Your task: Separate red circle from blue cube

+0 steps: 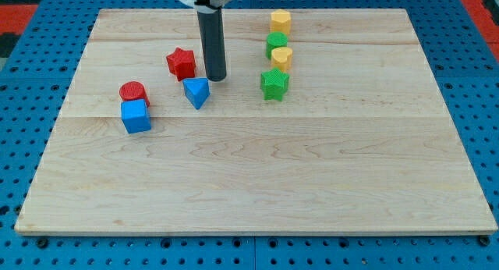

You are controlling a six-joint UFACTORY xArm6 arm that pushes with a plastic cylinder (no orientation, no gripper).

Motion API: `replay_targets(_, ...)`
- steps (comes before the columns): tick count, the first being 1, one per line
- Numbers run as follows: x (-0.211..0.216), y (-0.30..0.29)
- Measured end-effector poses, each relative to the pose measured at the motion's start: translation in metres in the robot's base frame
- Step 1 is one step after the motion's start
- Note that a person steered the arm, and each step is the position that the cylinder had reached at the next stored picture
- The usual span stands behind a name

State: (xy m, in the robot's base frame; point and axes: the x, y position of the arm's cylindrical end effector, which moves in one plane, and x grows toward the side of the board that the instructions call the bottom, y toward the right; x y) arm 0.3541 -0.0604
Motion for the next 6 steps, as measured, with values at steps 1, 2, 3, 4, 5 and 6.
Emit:
replay_targets(1, 0.049, -0.034)
replay_targets(2, 0.074, -0.036)
replay_targets(3, 0.041, -0.043)
replay_targets(4, 0.04, -0.091)
replay_targets(5, 0.04, -0.126)
replay_targets(6, 0.045, -0.161)
